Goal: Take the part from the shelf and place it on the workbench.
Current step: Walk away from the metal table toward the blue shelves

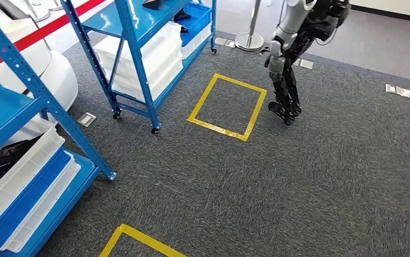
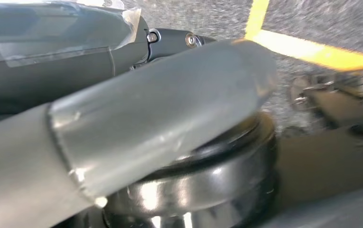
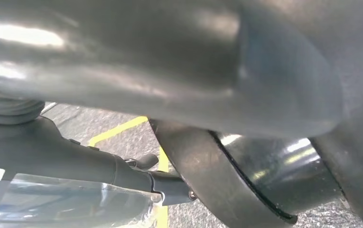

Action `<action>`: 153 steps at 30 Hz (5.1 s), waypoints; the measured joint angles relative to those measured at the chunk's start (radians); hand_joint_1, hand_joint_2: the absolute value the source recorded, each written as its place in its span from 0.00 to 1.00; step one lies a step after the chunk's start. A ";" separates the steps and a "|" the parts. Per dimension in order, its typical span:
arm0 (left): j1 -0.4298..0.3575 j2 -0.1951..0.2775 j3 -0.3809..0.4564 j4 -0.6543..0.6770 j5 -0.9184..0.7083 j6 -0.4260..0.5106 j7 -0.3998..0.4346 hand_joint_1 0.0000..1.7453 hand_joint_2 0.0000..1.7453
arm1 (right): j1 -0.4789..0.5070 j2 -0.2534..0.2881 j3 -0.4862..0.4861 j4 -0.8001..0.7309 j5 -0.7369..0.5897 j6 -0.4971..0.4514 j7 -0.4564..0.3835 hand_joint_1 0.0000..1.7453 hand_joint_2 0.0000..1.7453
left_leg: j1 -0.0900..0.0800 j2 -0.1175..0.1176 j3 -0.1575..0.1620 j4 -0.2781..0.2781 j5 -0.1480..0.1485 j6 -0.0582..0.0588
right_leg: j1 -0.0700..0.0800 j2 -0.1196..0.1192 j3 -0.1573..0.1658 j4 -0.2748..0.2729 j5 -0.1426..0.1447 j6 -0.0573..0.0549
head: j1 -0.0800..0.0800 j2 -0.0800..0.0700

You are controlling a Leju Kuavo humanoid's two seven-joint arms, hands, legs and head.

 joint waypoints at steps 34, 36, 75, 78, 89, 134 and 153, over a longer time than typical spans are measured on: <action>-0.003 0.022 -0.069 0.000 -0.064 -0.041 -0.015 0.00 0.00 | 0.008 0.007 -0.039 0.000 -0.071 -0.031 0.019 0.00 0.00 | 0.007 -0.039 -0.005 -0.014 0.016 0.006 | -0.005 0.006 0.012 0.011 -0.023 0.016 | 0.002 0.000; -0.004 0.024 -0.075 0.000 -0.068 -0.043 -0.061 0.00 0.00 | 0.012 0.009 -0.050 0.000 -0.084 -0.037 0.023 0.00 0.00 | 0.012 -0.063 -0.004 -0.022 0.025 0.020 | -0.013 0.065 -0.025 0.093 -0.068 0.014 | 0.004 0.000; 0.002 -0.011 0.074 -0.001 0.151 -0.018 -0.307 0.00 0.00 | 0.011 0.010 0.011 0.001 0.026 -0.064 -0.005 0.00 0.00 | 0.007 -0.189 -0.023 -0.004 0.034 0.012 | -0.029 0.184 -0.019 0.056 -0.030 0.047 | 0.000 0.000; 0.006 -0.014 0.083 -0.001 0.157 -0.003 -0.311 0.00 0.00 | 0.009 0.011 0.021 0.001 0.032 -0.064 -0.005 0.00 0.00 | 0.007 -0.218 -0.033 -0.004 0.041 -0.006 | -0.026 0.186 -0.008 0.025 -0.019 0.023 | -0.002 0.000; 0.007 -0.017 0.091 -0.001 0.157 0.031 -0.325 0.00 0.00 | 0.009 0.008 0.037 0.001 0.041 -0.064 -0.013 0.00 0.00 | 0.002 -0.033 -0.071 0.113 -0.013 -0.008 | -0.010 0.033 -0.002 0.022 -0.022 -0.018 | -0.012 0.000; 0.007 -0.011 0.092 -0.001 0.134 -0.015 -0.364 0.00 0.00 | 0.014 -0.006 0.015 0.000 -0.021 -0.113 -0.013 0.00 0.00 | 0.002 -0.091 0.013 -0.017 0.006 0.028 | -0.017 0.121 -0.114 0.183 -0.058 0.037 | -0.001 0.000; 0.005 0.000 0.088 -0.001 0.119 -0.031 -0.359 0.00 0.00 | 0.015 0.002 0.001 0.001 -0.036 -0.122 -0.010 0.00 0.00 | -0.008 -0.076 -0.038 0.014 0.033 0.014 | -0.008 0.125 0.002 0.023 -0.034 -0.015 | -0.003 0.000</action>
